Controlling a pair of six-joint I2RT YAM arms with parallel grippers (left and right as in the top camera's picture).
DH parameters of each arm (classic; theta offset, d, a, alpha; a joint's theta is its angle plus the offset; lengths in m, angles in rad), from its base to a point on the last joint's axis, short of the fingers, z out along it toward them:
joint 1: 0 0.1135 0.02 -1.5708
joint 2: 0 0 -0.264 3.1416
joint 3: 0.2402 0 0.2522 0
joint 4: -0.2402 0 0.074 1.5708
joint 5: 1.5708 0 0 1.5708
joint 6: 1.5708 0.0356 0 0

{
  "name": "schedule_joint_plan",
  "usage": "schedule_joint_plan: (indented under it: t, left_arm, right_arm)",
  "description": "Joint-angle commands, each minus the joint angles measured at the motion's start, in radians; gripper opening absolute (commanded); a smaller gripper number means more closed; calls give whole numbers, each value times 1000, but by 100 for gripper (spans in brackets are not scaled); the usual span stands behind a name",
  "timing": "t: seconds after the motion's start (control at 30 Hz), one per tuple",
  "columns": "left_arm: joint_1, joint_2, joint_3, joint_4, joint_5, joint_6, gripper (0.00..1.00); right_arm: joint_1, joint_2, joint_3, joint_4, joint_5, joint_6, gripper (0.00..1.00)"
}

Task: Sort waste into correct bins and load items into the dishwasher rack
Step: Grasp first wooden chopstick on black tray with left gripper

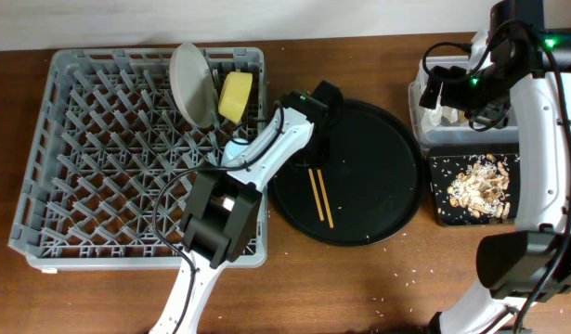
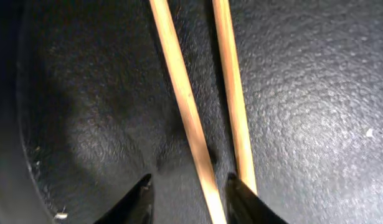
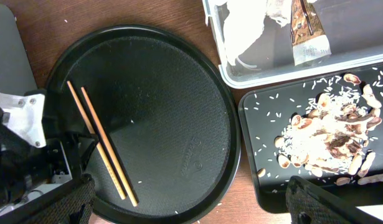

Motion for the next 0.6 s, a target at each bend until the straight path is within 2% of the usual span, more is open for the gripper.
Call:
schedule_joint_plan:
  t: [0.0,0.07,0.3,0.37,0.43,0.57]
  left_arm:
    - [6,10,-34,18,-11,-35,34]
    - [6,10,-37,22,-11,-35,33]
    - [2,45,-37,36,-10,-34,22]
    - [-5,63,-37,34,-5,-34,16]
    - [-10,70,-37,34,1,-34,5]
    - [-11,69,-36,34,10,-34,1]
  right_arm:
    - [5,-11,15,0,13,-4,98]
    - [5,-11,15,0,13,-4,99]
    - [5,-11,15,0,13,-4,98]
    - [5,-11,15,0,13,-4,99]
    - [5,-11,15,0,13,-4,98]
    - [5,-11,15,0,13,-4,99]
